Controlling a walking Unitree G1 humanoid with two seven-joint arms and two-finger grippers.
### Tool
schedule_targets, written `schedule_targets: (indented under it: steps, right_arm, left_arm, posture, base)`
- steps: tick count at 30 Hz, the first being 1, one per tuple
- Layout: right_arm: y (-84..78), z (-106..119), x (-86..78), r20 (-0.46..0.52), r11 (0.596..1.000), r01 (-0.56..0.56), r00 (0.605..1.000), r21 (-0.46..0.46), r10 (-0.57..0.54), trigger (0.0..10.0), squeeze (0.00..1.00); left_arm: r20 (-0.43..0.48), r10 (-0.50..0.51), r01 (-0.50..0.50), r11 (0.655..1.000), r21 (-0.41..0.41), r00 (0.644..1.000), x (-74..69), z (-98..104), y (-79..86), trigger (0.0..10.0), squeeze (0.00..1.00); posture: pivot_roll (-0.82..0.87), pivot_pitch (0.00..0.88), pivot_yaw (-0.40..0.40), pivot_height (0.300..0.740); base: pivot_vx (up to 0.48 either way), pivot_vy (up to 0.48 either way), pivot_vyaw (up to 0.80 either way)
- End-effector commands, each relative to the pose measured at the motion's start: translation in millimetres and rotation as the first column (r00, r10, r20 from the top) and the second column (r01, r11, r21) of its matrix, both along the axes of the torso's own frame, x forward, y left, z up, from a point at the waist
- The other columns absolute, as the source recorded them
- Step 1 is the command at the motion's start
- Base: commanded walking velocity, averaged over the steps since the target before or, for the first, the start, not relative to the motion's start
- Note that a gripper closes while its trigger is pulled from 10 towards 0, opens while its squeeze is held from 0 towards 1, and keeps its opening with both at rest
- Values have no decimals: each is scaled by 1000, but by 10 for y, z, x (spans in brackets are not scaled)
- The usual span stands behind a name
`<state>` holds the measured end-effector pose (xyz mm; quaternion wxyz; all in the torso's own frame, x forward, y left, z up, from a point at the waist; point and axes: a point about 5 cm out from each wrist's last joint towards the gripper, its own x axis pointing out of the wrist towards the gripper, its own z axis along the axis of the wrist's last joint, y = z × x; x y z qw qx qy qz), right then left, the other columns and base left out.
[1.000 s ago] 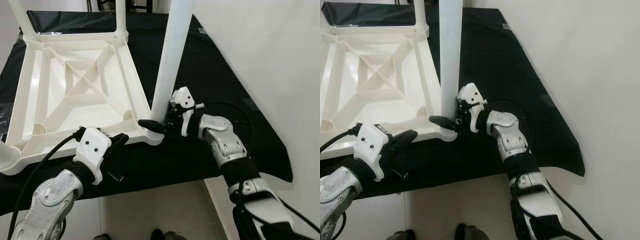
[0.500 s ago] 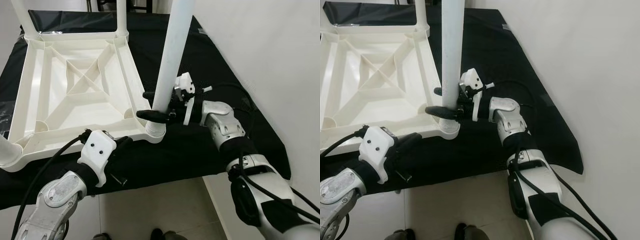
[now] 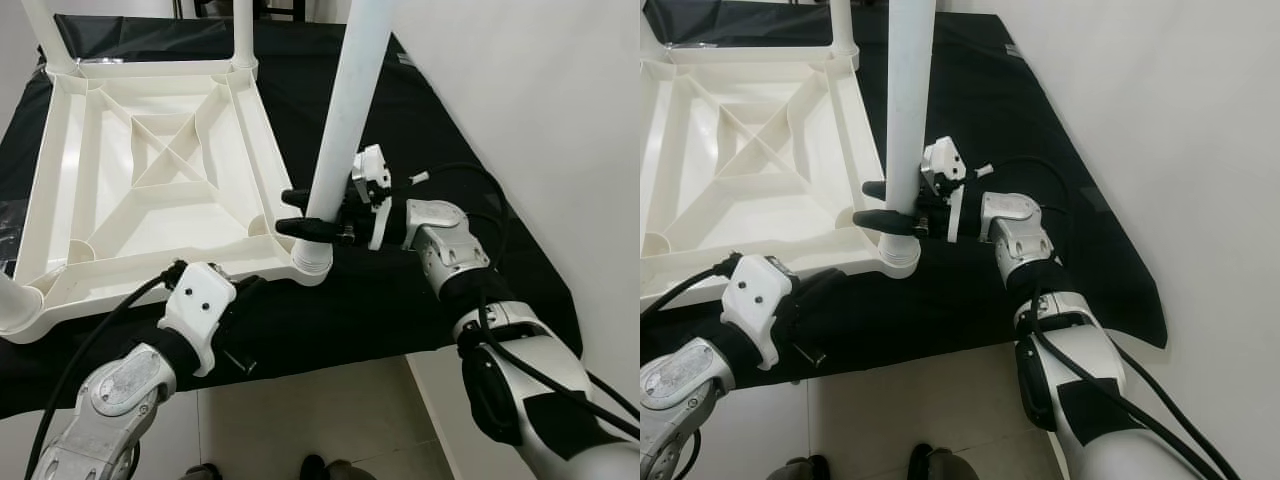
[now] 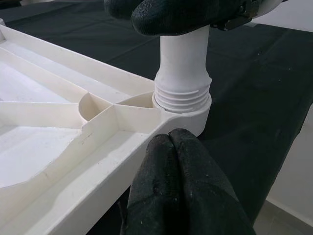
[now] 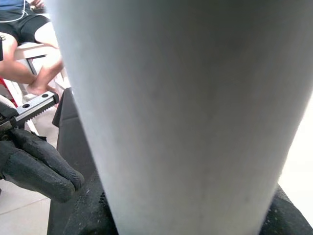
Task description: Building children table
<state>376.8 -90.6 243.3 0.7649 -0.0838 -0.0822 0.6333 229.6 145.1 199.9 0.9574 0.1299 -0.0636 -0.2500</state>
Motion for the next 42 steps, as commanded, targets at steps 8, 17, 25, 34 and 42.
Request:
schedule_targets:
  steps: [8,17,25,34,42]
  right_arm:
    - [-173,-415,41,-82,845,534,844,33,-530,10000,0]
    - [65,-862,-327,-102,652,757,646,-47,-757,10000,0]
    - [84,-839,-303,-144,660,749,648,-61,-748,10000,0]
    - [161,-205,-376,-10,971,230,973,68,-229,10000,471]
    - [90,-105,-286,45,995,-23,999,-97,28,10000,0]
  left_arm:
    - [-14,-20,20,1000,-3,1000,-36,-26,-15,10000,0]
    - [-30,-70,69,997,-24,997,-24,-53,-122,10000,0]
    - [-35,-67,66,998,-17,997,-24,-66,-101,10000,0]
    - [-32,-74,73,997,-19,997,-19,-60,-142,10000,0]
    - [-26,-67,67,998,-14,997,-20,-53,-142,10000,0]
  posture:
    - [96,245,-180,740]
    - [80,240,-145,740]
    - [81,241,-148,740]
    - [91,235,-158,740]
    - [124,230,-173,740]
  base:
    - [0,0,0]
    - [0,0,0]
    - [0,0,0]
    - [0,0,0]
    - [0,0,0]
